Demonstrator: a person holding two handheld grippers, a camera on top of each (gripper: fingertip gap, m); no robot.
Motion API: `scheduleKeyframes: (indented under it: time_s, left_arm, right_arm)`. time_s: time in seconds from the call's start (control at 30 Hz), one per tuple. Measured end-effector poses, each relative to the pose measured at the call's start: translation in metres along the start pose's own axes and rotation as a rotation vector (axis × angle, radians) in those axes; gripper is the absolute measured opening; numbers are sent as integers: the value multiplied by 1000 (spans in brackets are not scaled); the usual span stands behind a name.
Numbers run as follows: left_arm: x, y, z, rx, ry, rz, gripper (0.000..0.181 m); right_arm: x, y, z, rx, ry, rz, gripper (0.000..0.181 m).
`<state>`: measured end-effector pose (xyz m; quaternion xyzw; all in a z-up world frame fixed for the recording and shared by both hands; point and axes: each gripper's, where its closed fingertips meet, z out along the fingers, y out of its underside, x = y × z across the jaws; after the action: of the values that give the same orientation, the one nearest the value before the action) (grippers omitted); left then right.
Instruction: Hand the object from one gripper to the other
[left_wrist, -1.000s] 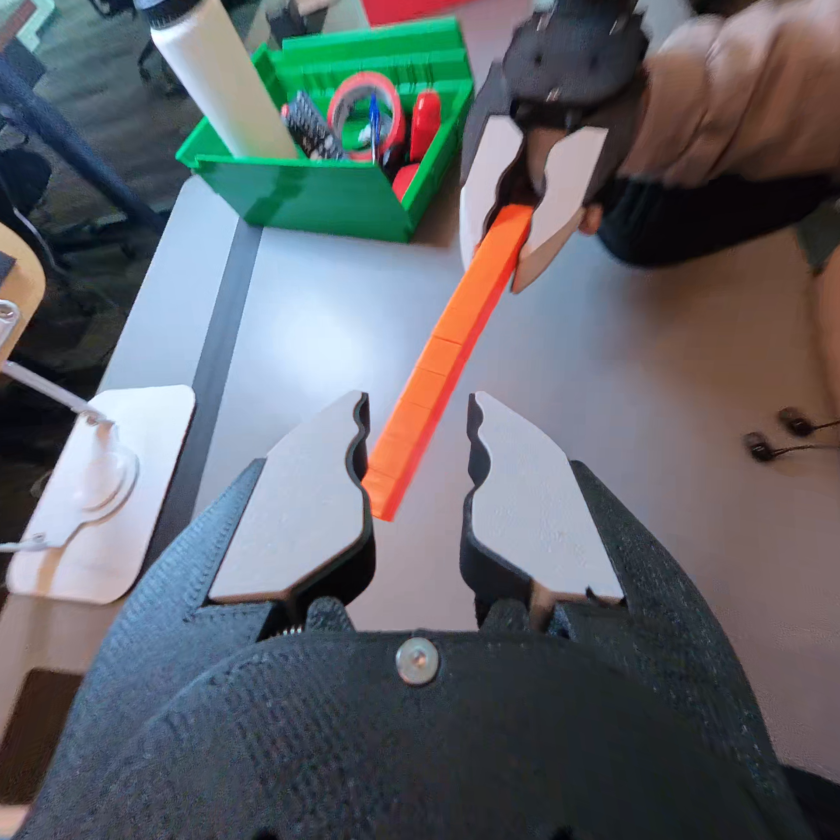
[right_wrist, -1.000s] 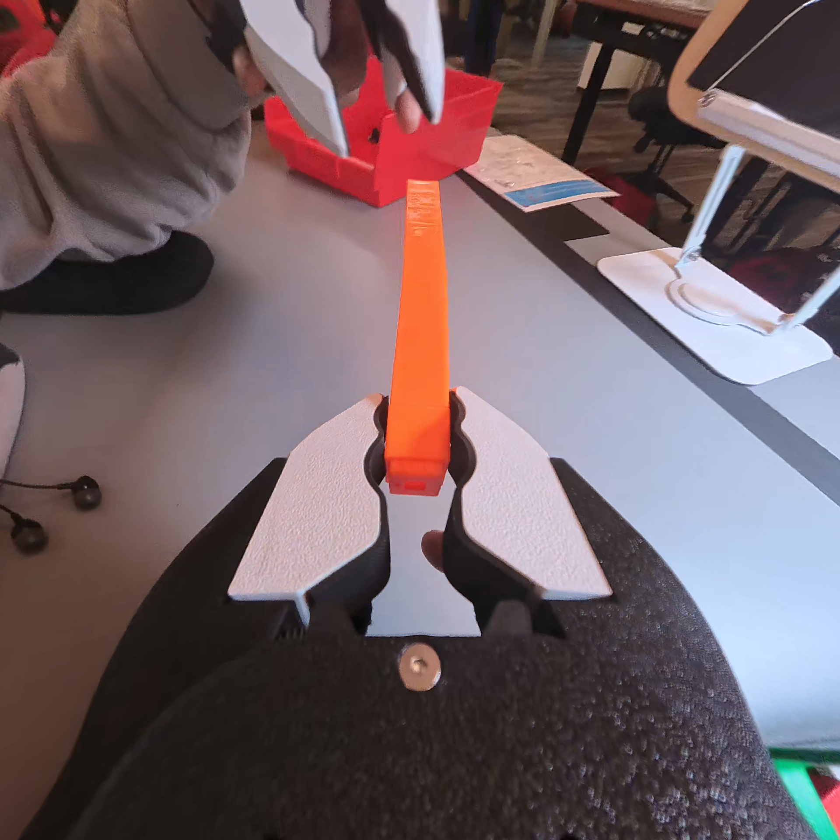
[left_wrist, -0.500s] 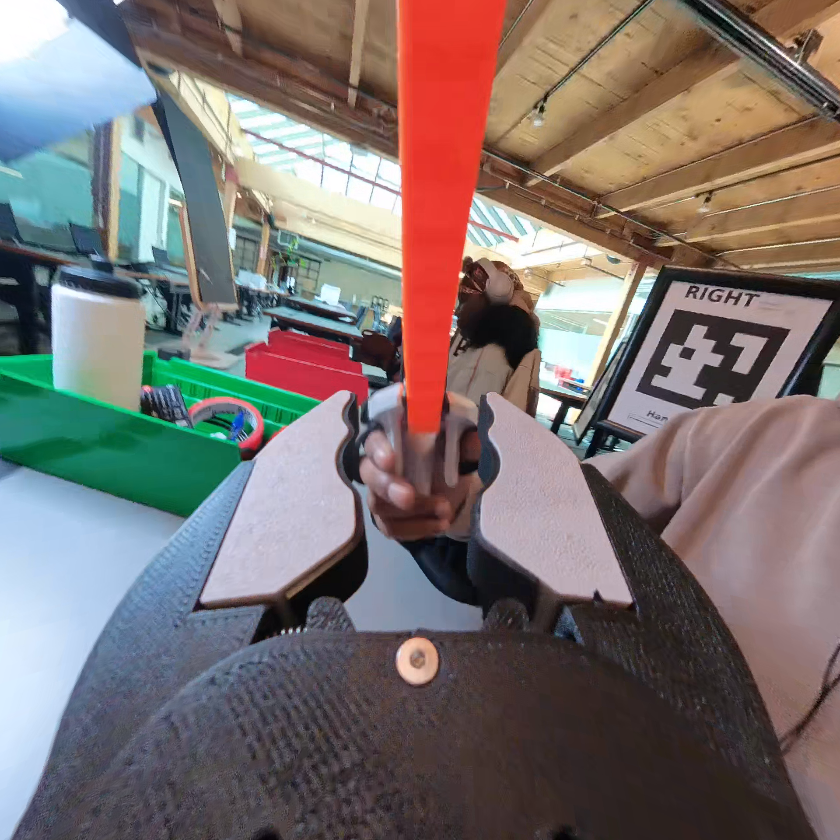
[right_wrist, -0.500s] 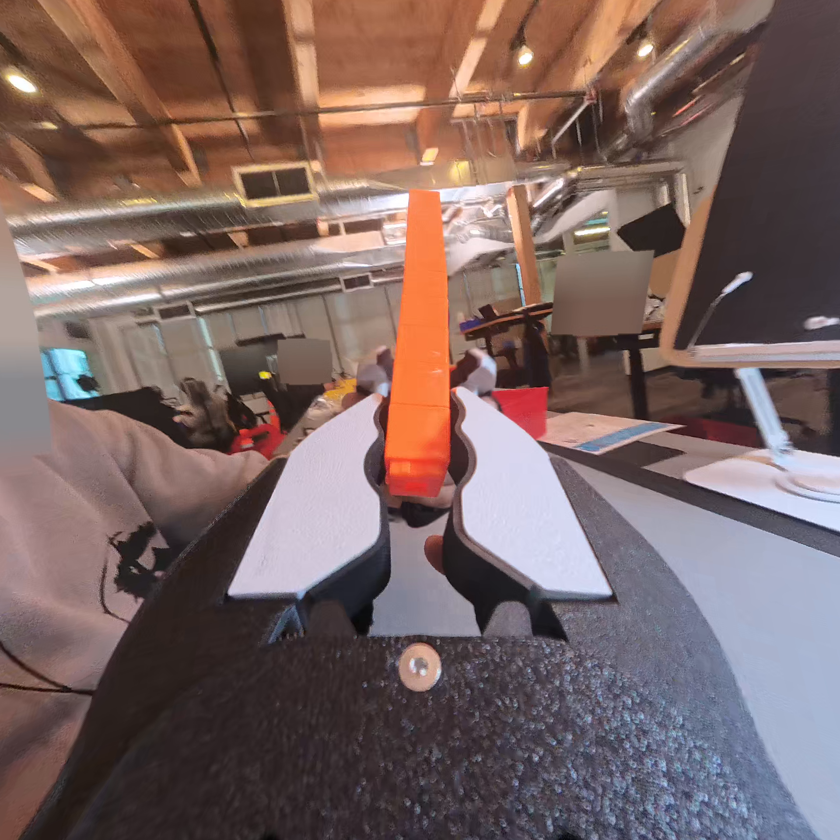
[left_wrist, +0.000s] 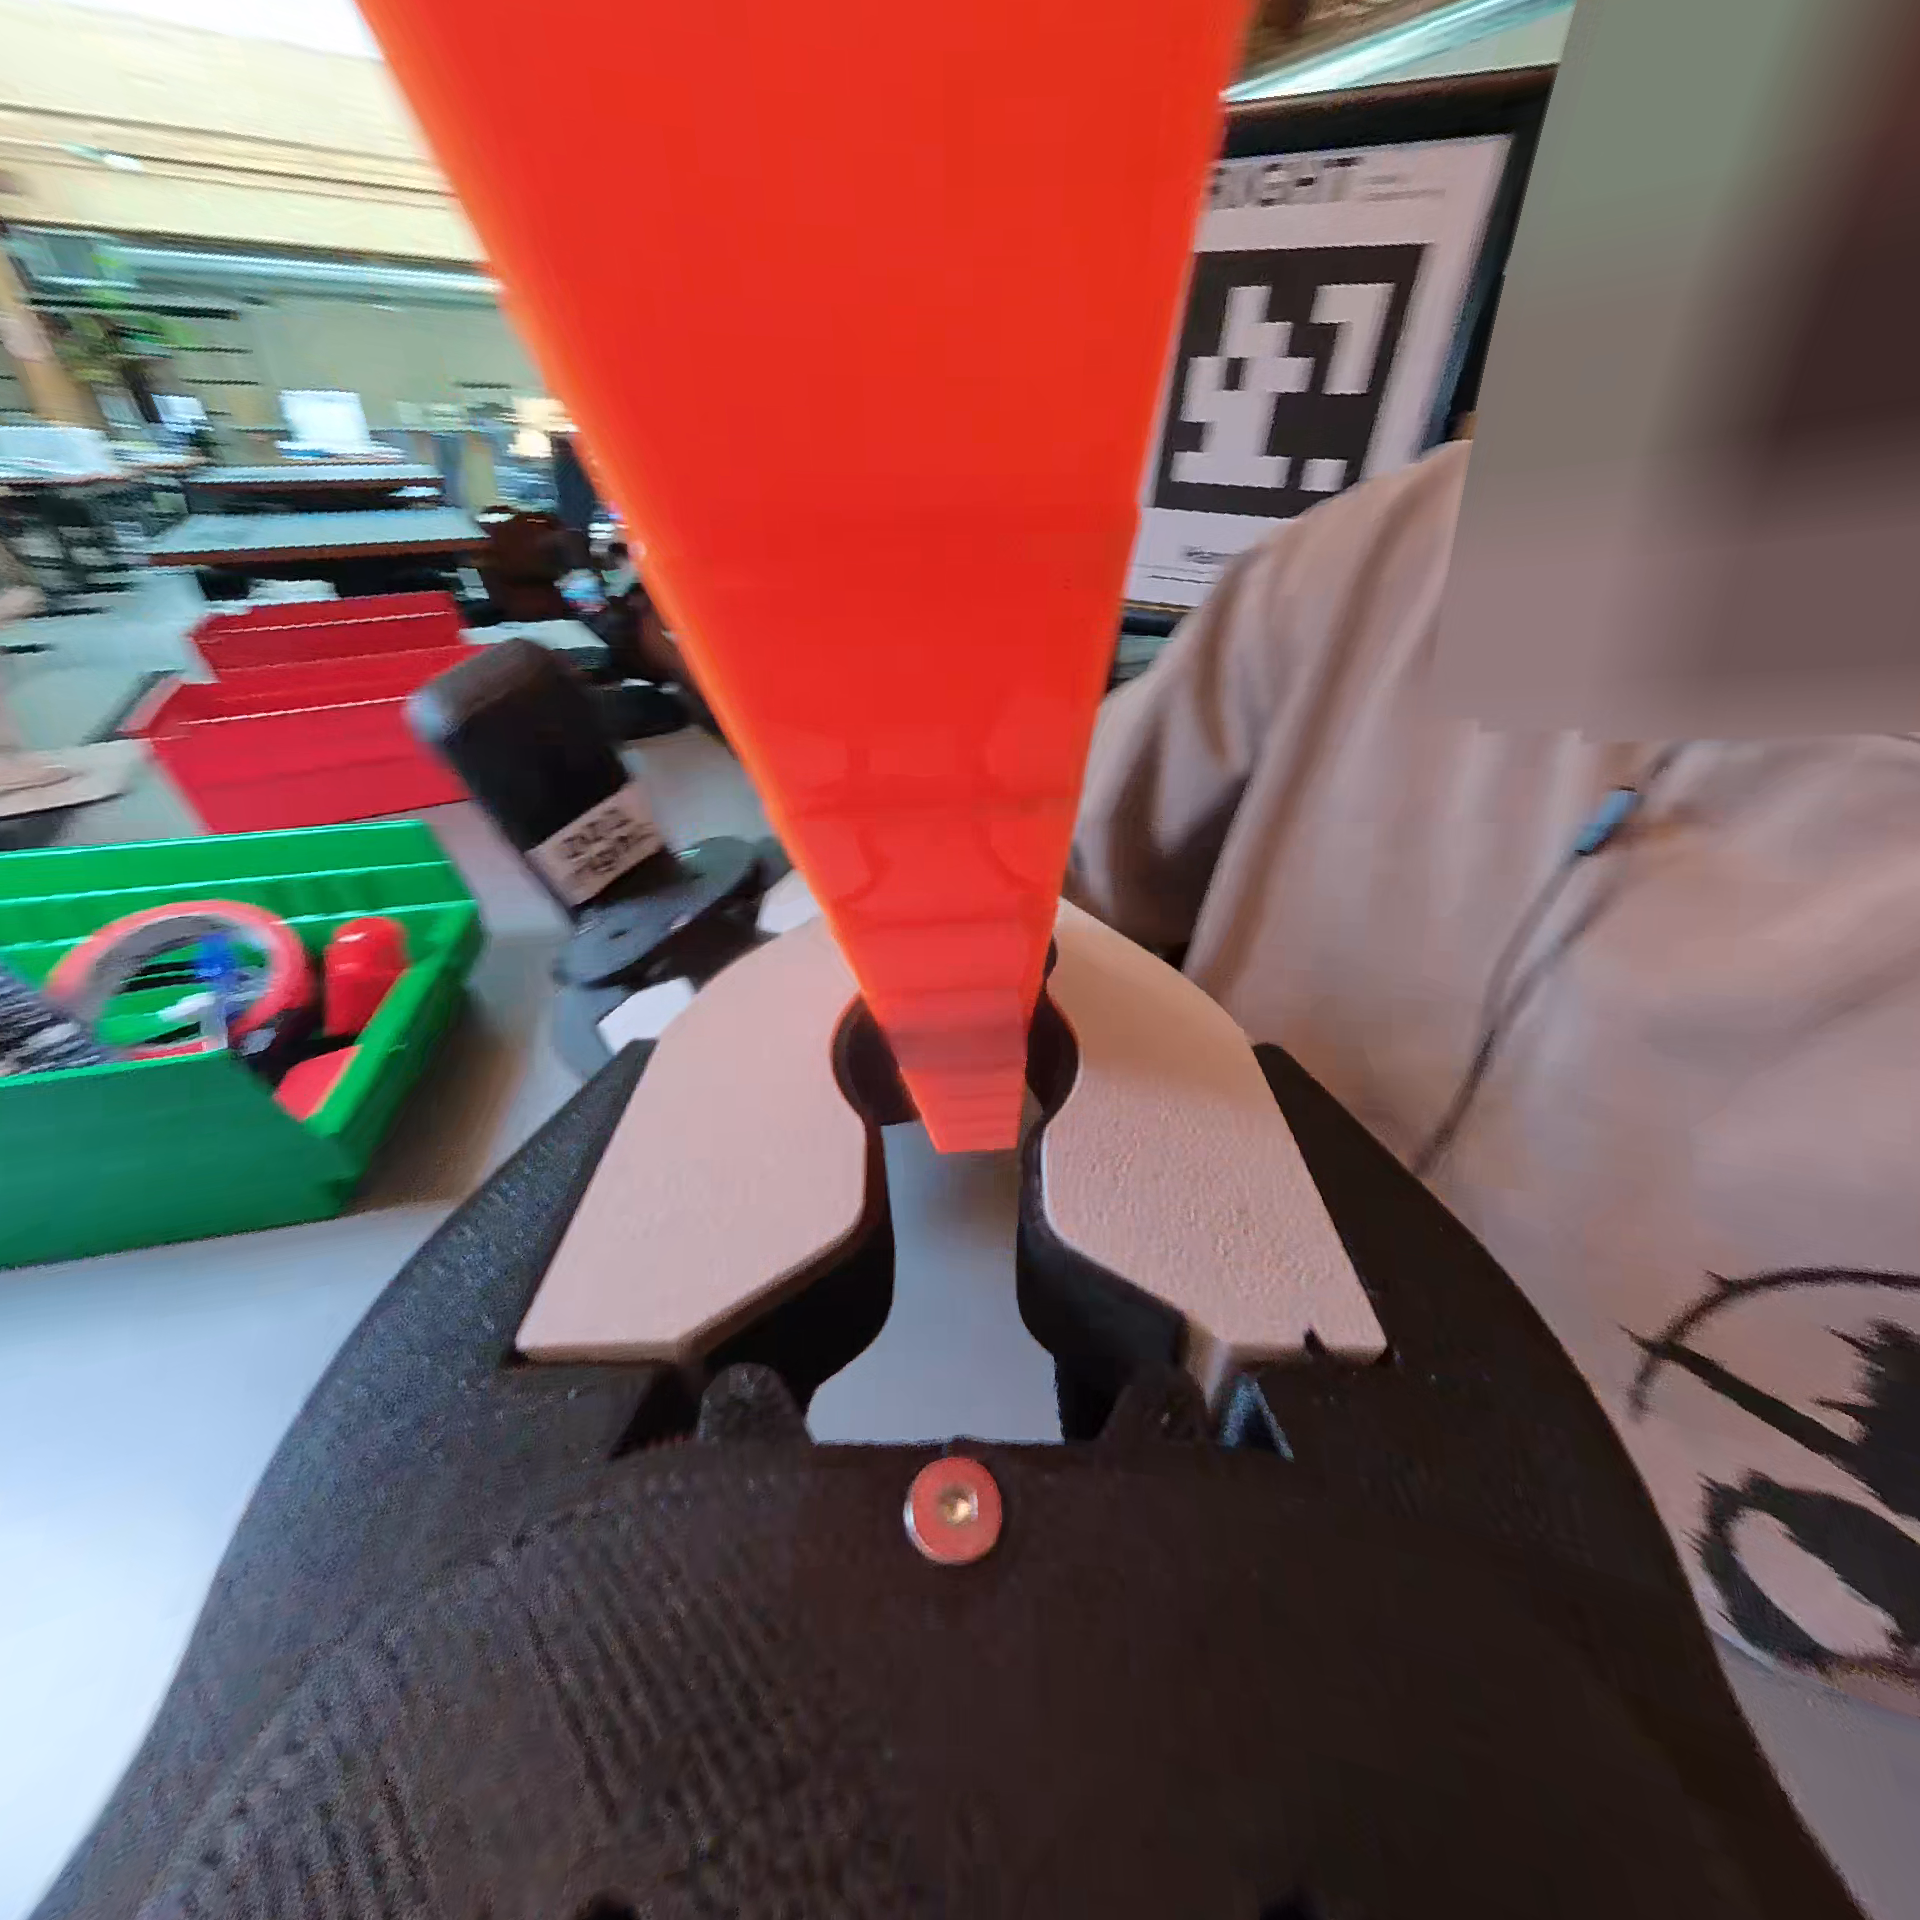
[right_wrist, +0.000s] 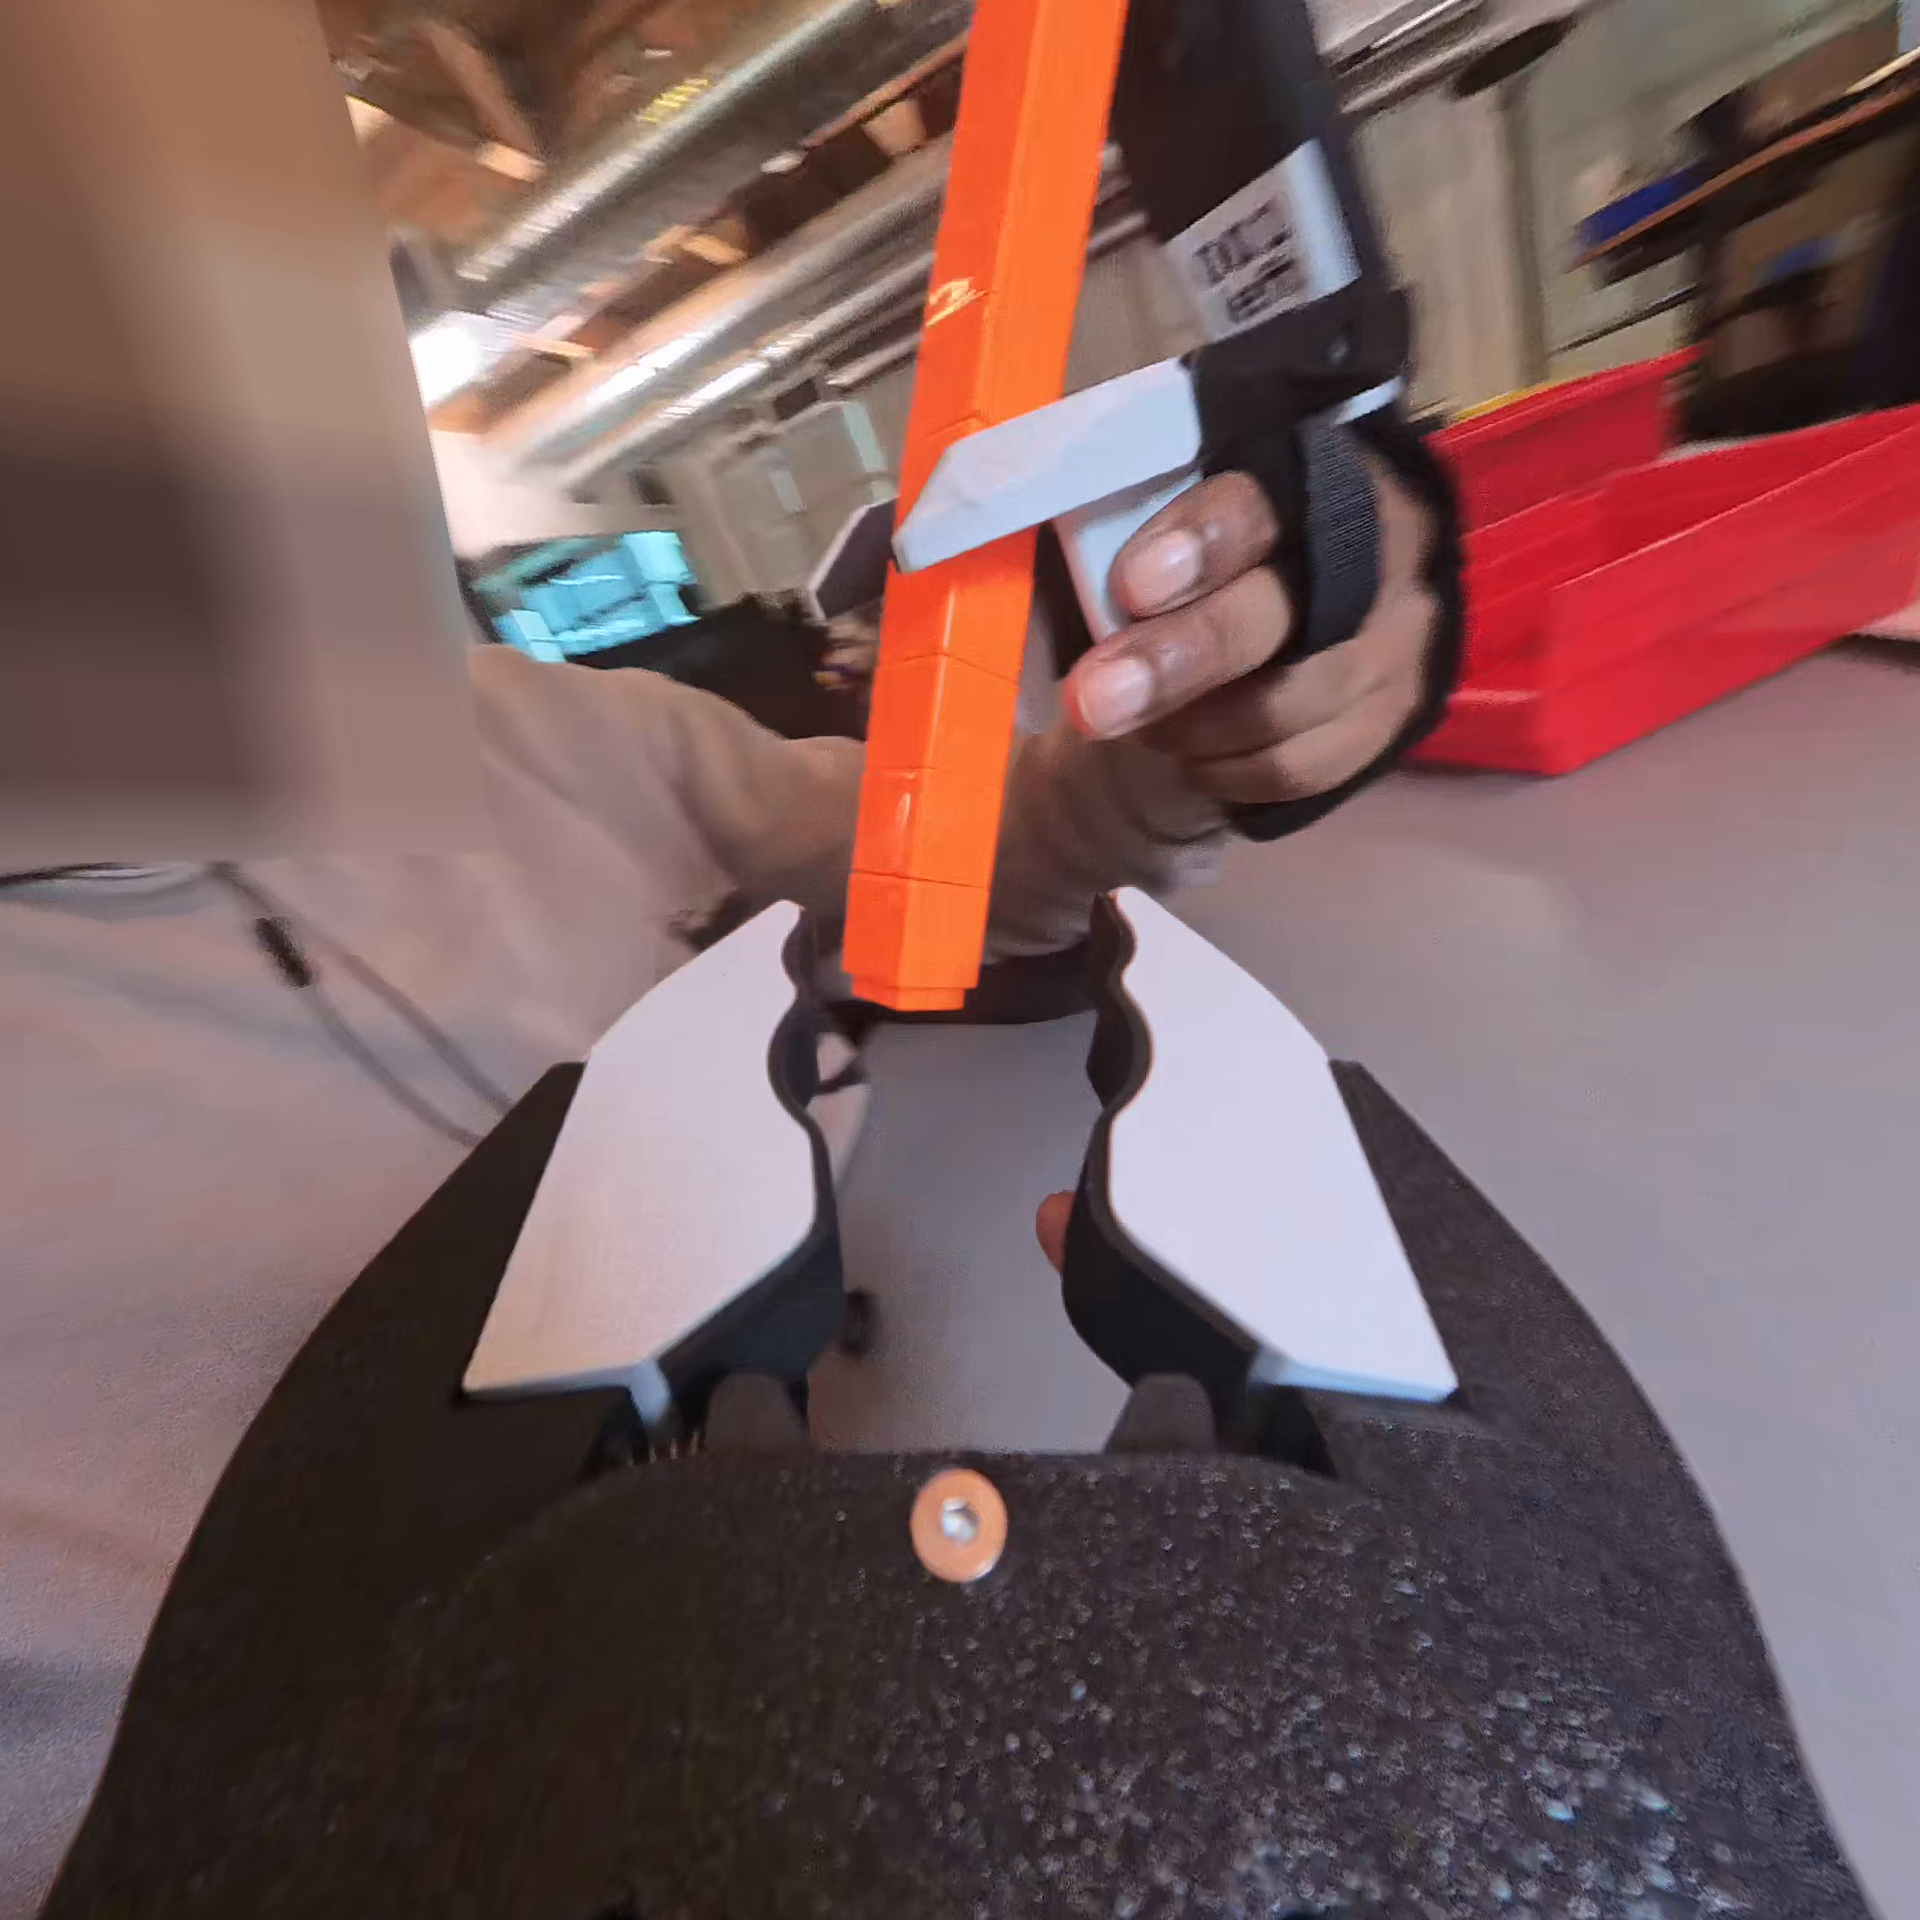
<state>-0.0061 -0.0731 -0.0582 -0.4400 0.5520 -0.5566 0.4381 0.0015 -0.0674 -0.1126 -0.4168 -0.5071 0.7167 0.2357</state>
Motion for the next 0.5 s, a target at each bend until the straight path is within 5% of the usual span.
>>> scheduleKeyframes:
  time_s: [0.1, 0.23, 0.33, 0.5]
  left_arm:
    - [27, 13, 12, -50, 194, -37, 23]
    - [43, 29, 23, -97, 307, -60, 23]
    - [39, 24, 20, -72, 282, -67, 23]
    - [-37, 9, -9, 25, -180, -89, 38]
  right_arm:
    - [-30, 11, 16, 2, -288, 212, 51]
    - [-48, 30, 47, -48, -411, 265, 38]
    - [-41, 23, 55, 3, -329, 215, 23]
    - [23, -11, 25, 143, 206, -85, 22]
